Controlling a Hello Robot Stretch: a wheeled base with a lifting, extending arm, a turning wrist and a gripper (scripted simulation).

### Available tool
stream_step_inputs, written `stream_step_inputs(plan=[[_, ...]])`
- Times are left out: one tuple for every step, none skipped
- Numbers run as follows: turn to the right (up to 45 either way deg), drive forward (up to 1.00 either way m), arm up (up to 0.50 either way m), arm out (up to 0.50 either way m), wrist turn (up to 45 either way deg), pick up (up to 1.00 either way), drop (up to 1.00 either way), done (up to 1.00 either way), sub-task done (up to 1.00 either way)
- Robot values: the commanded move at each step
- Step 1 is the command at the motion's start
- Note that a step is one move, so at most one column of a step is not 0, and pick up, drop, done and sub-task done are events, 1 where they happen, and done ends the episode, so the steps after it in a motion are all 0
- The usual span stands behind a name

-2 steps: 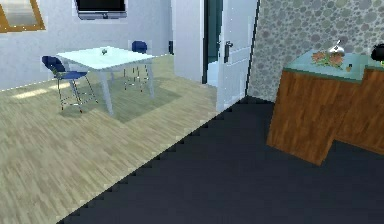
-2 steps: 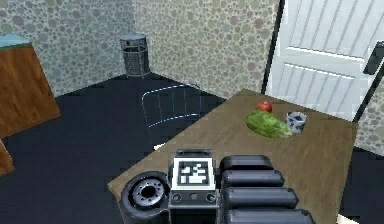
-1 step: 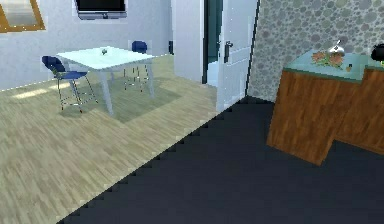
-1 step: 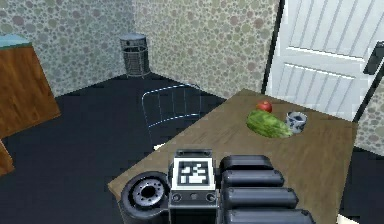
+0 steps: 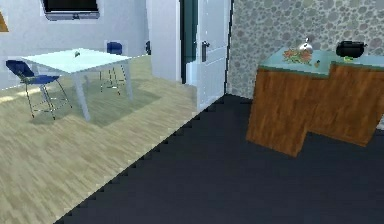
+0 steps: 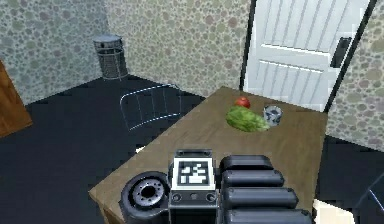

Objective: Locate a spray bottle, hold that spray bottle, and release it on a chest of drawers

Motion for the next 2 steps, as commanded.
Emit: stream_step_inputs(plan=[[-6.0,0.00,0.00,0.00,0.0,0.00,0.00,0.00,0.00],[0.0,1.00,0.00,0.00,0.0,0.00,0.00,0.00,0.00]])
